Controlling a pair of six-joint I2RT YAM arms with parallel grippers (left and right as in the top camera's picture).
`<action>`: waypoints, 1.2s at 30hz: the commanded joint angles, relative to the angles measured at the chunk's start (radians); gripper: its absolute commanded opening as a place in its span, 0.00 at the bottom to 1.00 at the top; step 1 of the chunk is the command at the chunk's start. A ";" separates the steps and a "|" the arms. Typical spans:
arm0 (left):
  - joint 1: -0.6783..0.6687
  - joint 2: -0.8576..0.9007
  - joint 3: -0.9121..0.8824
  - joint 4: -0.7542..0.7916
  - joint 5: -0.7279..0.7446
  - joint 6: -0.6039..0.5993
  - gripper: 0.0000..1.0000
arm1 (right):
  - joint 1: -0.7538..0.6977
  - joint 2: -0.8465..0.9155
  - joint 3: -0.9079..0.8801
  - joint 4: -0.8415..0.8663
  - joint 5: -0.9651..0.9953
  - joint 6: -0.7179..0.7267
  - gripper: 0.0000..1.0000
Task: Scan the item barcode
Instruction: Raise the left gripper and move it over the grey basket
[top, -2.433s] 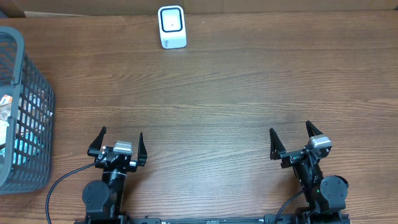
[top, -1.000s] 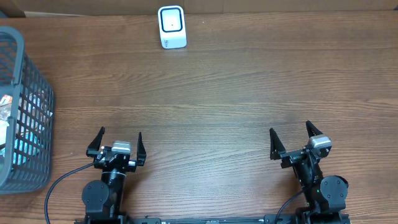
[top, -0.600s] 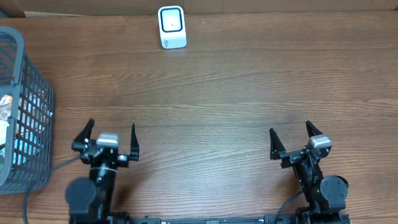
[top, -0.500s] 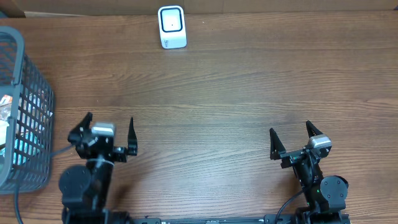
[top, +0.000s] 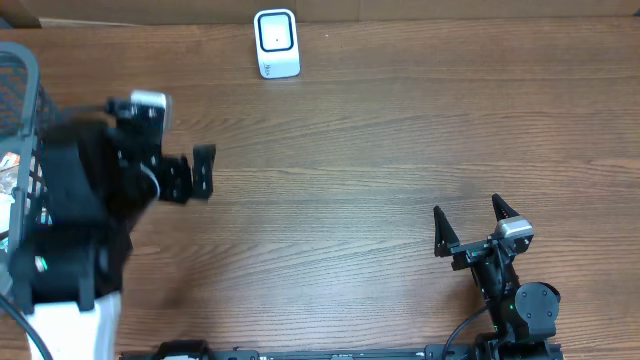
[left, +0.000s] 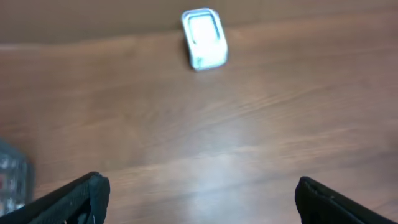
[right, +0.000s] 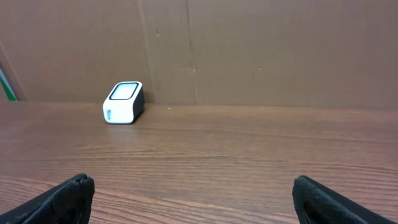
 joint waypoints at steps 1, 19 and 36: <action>-0.004 0.136 0.232 -0.140 0.181 -0.016 1.00 | 0.006 -0.008 -0.011 0.003 -0.004 0.005 1.00; -0.001 0.312 0.306 -0.137 0.225 -0.133 1.00 | 0.006 -0.008 -0.011 0.003 -0.004 0.005 1.00; 0.351 0.312 0.585 -0.320 -0.090 -0.477 1.00 | 0.006 -0.008 -0.011 0.003 -0.004 0.005 1.00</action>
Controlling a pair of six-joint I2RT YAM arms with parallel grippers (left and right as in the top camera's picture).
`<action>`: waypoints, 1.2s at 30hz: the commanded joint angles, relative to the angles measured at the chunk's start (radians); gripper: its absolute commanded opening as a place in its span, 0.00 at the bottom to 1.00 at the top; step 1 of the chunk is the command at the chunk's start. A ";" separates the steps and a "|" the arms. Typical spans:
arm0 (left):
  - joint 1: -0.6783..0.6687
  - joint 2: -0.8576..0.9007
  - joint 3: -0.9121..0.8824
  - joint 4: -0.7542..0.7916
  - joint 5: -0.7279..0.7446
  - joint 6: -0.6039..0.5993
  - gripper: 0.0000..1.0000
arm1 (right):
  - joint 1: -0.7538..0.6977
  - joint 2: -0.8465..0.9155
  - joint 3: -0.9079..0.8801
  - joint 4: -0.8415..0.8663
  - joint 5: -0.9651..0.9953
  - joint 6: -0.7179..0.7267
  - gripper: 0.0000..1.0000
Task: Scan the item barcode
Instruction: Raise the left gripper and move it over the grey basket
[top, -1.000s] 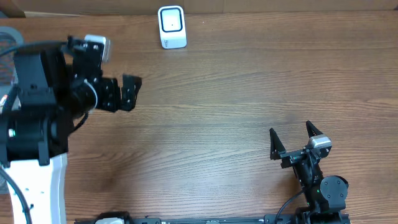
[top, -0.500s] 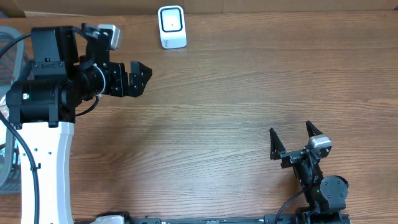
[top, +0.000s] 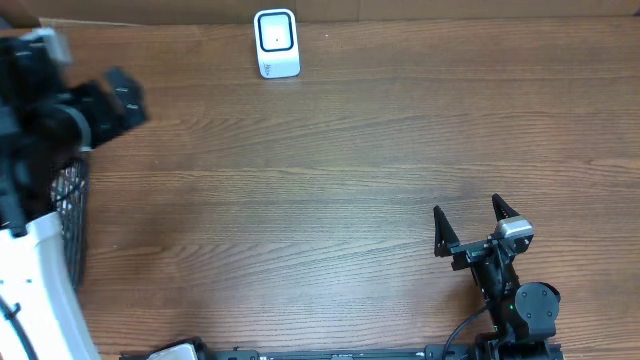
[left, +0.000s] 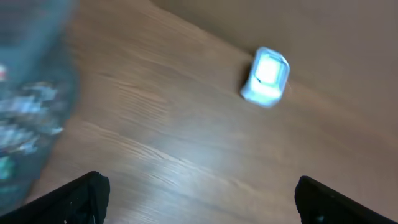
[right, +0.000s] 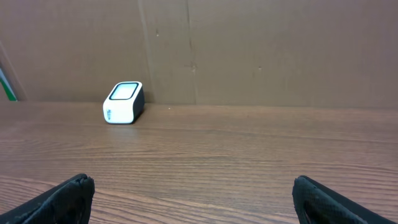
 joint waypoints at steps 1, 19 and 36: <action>0.124 -0.003 0.060 -0.022 -0.057 -0.124 0.98 | 0.006 -0.008 -0.011 0.003 -0.004 0.005 1.00; 0.642 0.203 0.036 -0.166 -0.243 -0.272 1.00 | 0.006 -0.008 -0.011 0.003 -0.003 0.005 1.00; 0.753 0.431 0.006 -0.143 -0.320 -0.175 1.00 | 0.006 -0.008 -0.011 0.003 -0.003 0.005 1.00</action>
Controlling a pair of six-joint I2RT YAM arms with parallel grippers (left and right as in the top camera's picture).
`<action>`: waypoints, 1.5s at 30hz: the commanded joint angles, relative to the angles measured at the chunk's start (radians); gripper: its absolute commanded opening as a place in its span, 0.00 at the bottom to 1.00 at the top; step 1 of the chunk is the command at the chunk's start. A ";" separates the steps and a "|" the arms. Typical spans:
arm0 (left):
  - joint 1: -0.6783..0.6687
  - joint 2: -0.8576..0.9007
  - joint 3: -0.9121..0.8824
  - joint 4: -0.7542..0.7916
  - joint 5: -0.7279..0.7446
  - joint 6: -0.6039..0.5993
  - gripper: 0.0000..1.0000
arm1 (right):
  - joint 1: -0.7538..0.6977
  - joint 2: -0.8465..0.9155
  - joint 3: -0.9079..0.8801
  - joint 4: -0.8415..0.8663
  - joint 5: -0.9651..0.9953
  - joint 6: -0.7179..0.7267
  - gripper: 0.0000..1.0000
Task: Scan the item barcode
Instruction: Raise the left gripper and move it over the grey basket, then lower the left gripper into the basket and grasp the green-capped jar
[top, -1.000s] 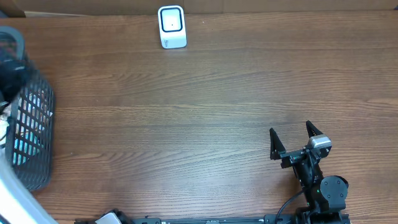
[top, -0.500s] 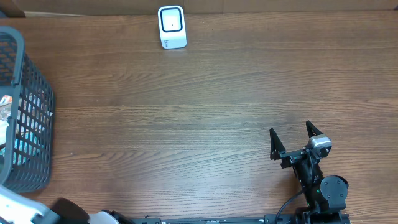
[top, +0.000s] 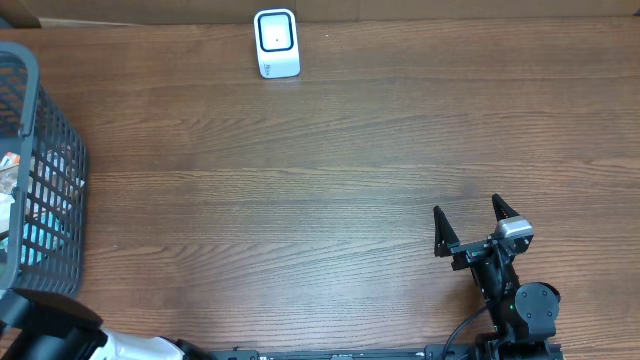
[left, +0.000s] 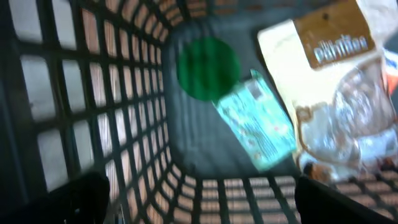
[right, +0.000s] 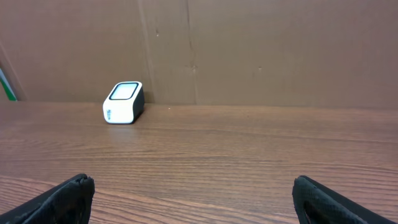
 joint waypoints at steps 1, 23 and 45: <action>0.033 0.043 -0.006 0.040 0.032 0.101 1.00 | 0.006 -0.008 -0.011 0.003 -0.003 0.005 1.00; 0.061 0.184 -0.071 0.213 0.068 0.267 1.00 | 0.006 -0.008 -0.011 0.003 -0.003 0.005 1.00; 0.065 0.299 -0.113 0.255 -0.028 0.269 0.93 | 0.006 -0.008 -0.011 0.003 -0.003 0.005 1.00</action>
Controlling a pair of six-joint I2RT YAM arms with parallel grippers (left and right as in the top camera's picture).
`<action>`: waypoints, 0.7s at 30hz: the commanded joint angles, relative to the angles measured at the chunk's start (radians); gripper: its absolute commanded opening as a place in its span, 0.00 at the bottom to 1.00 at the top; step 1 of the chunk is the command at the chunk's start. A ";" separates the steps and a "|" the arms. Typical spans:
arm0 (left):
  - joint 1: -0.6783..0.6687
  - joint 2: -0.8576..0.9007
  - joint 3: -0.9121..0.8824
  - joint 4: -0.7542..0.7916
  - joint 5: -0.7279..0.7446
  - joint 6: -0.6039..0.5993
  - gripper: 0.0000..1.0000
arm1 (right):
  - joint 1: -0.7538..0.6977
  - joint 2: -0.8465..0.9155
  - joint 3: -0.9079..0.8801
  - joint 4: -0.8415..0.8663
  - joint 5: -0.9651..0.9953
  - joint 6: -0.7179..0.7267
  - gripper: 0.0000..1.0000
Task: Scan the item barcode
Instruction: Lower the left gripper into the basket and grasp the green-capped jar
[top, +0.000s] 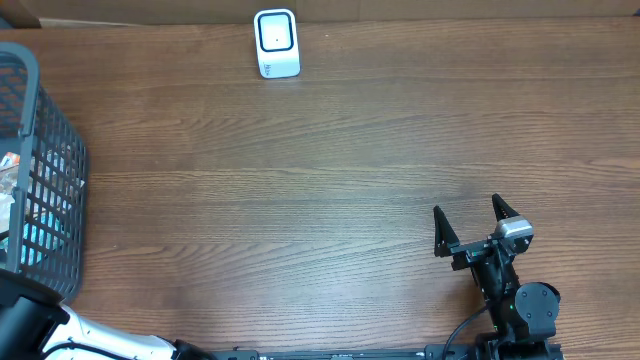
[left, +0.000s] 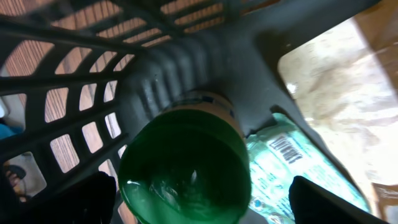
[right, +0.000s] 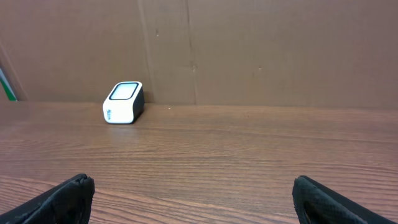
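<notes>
In the left wrist view my left gripper (left: 199, 205) is open, deep inside the dark mesh basket (left: 74, 124). A round container with a green lid (left: 183, 171) sits right between the fingers and fills the gap. Beside it lies a teal packet (left: 292, 162) with a printed barcode, and a clear bag (left: 336, 81) of tan contents lies behind that. The white barcode scanner (top: 277, 42) stands at the table's far edge, also seen as the scanner (right: 123, 102) in the right wrist view. My right gripper (top: 470, 225) rests open near the front right, holding nothing.
The basket (top: 40, 180) stands at the table's left edge with tall grid walls. A brown cardboard wall (right: 249, 50) runs behind the scanner. Part of the left arm (top: 25, 325) shows at the bottom left corner of the overhead view.
My left gripper has come down much closer to the basket's contents. The green lid, small and far then, now fills the space between the open fingers. The right arm has not moved.
My left gripper was open above the table beside the basket, facing the scanner. Then it was farther left and back, at the basket. Then it looked down into the basket at the lid, packet and bag, and now it is low around the green-lidded container.
</notes>
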 joint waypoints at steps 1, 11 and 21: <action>0.011 0.030 -0.027 -0.004 -0.065 -0.003 0.96 | 0.006 -0.008 -0.011 0.003 -0.004 0.005 1.00; 0.008 0.042 -0.050 0.037 -0.074 -0.040 0.91 | 0.006 -0.008 -0.011 0.003 -0.003 0.005 1.00; 0.001 0.042 -0.132 0.073 -0.035 -0.042 0.89 | 0.006 -0.008 -0.011 0.003 -0.004 0.005 1.00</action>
